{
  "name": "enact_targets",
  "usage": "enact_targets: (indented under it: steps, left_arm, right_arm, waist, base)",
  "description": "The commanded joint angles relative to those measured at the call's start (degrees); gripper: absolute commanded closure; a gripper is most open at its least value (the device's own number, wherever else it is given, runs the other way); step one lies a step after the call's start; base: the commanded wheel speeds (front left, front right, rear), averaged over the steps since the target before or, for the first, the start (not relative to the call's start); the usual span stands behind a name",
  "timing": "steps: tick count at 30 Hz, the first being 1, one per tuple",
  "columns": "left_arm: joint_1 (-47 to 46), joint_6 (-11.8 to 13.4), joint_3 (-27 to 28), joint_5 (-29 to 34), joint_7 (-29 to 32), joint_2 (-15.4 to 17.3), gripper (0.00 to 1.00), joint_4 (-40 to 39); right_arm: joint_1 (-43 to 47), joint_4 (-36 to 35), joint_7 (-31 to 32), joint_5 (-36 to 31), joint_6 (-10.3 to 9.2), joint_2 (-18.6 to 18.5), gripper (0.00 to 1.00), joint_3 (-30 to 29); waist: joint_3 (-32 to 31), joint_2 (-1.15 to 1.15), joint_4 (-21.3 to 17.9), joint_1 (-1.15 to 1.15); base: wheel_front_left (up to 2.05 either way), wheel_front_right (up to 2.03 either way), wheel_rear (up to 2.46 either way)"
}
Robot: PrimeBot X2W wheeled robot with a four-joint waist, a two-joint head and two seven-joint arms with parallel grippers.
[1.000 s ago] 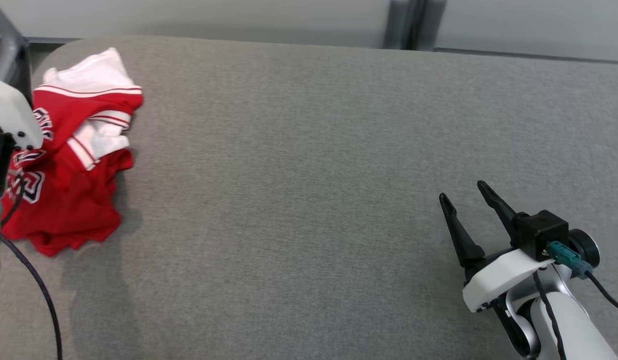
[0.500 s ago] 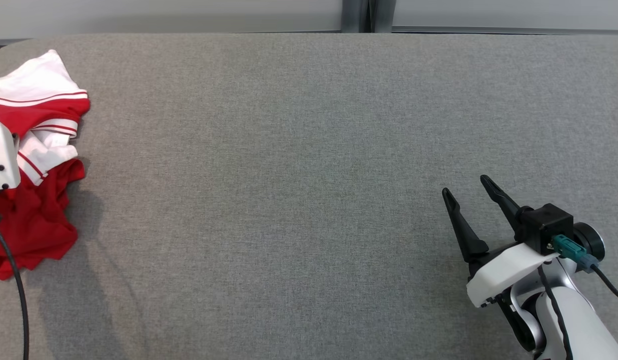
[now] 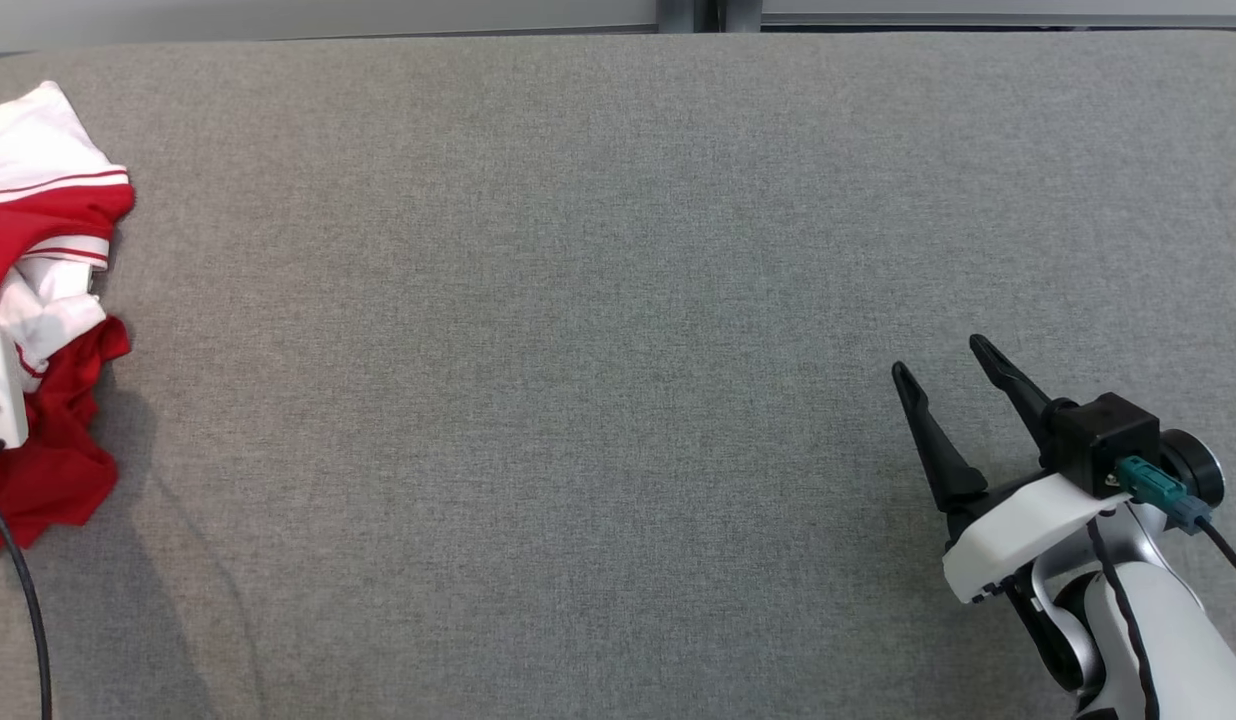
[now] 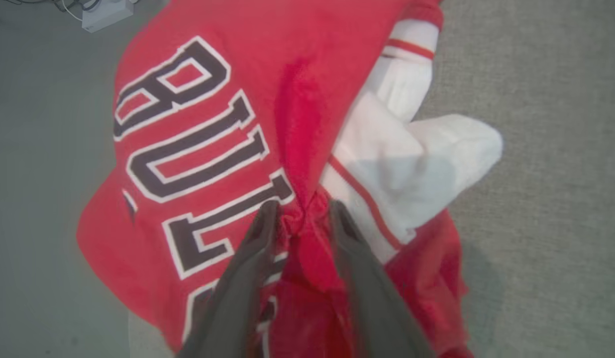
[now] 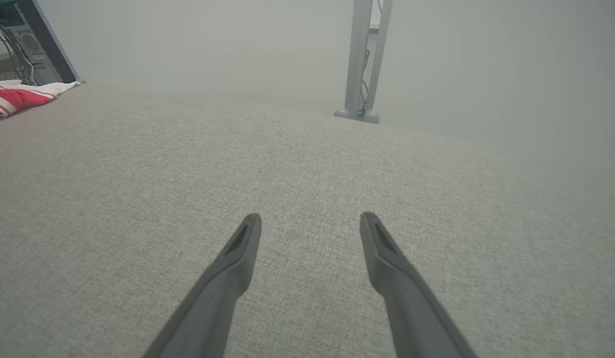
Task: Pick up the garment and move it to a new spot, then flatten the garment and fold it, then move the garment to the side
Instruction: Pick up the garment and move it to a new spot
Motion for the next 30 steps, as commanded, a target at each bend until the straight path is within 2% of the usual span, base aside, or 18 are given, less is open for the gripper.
enact_targets:
  steps: [1,5,10,13,19,25,30]
  left_arm:
    - [0.2,0.1,-0.3,-0.1,-0.4,0.0,1.00,0.1]
    - [-1.1,-0.3,-1.3,0.5,-3.6,-0.2,1.00,-1.3]
    - [-3.7,-0.6,-2.3,0.7,-11.7,-0.4,1.00,-5.0]
    - [-5.6,-0.7,-3.0,0.4,-17.3,-1.3,1.00,-7.7]
    - [-7.9,-0.8,-6.8,-1.2,-23.2,-3.3,1.00,-13.0]
    - [-10.0,-0.8,-13.4,-4.2,-26.2,-5.9,1.00,-21.2]
    - [-9.6,-0.7,-19.8,-8.1,-25.2,-7.9,1.00,-30.0]
  right_arm:
    - [-0.3,-0.3,0.1,-0.2,-0.01,-0.4,0.00,-0.3]
    - [0.0,-0.7,0.5,-0.5,-0.01,-0.4,0.00,-0.6]
    - [0.2,-0.1,-0.3,-0.1,-0.01,0.3,0.00,-0.3]
    - [0.4,0.6,-0.8,0.3,-0.01,0.8,0.00,-0.1]
    - [0.8,2.0,-2.1,0.9,-0.01,1.7,0.00,0.0]
    - [1.1,4.0,-3.8,1.9,-0.01,2.7,0.00,0.0]
    - [0.8,5.6,-5.0,2.4,-0.01,3.5,0.00,-0.2]
  waist:
    - [0.1,0.00,0.2,0.00]
    - [-0.2,0.00,1.3,0.00]
    - [-1.5,0.00,2.6,0.00]
    - [-2.9,0.00,3.0,0.00]
    - [-5.3,0.00,2.8,0.00]
    - [-7.4,0.00,0.6,0.00]
    - [-7.8,0.00,-2.8,0.00]
  base:
    - [0.00,0.00,0.00]
    - [0.00,0.00,0.00]
    - [0.00,0.00,0.00]
    - [0.00,0.00,0.00]
    - [0.00,0.00,0.00]
    - [0.00,0.00,0.00]
    - [0.00,0.00,0.00]
